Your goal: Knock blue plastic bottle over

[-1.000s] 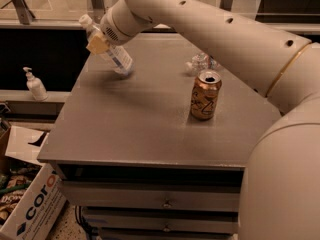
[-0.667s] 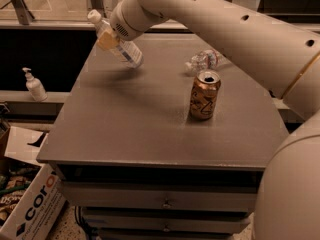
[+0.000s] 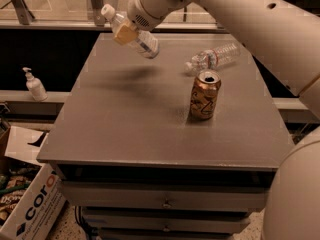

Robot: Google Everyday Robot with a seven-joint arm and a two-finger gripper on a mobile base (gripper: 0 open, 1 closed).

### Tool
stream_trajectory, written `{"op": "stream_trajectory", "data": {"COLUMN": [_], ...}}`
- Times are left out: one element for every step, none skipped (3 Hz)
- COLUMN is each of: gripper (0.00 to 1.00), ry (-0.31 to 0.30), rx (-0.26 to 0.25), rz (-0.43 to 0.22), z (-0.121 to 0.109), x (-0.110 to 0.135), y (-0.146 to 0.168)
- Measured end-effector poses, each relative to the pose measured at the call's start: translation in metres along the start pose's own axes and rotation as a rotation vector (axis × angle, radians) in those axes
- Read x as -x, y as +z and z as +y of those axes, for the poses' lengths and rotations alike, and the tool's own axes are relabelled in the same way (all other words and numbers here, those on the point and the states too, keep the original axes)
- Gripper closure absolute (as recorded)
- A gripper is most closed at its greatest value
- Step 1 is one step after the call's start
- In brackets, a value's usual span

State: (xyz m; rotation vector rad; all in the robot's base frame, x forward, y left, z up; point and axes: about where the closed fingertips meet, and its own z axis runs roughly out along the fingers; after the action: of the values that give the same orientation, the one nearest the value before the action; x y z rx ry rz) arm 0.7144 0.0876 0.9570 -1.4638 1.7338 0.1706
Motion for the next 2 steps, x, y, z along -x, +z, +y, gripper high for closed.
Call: {"op": "stream_trajectory", "data": {"gripper": [1.0, 1.0], "ry": [-0.102, -0.195], "rx": [0.069, 0.152], "rz": [0.026, 0.046], "z": [0.004, 0.015], "x": [-0.01, -0.018], "y": [-0.011, -0.019]}}
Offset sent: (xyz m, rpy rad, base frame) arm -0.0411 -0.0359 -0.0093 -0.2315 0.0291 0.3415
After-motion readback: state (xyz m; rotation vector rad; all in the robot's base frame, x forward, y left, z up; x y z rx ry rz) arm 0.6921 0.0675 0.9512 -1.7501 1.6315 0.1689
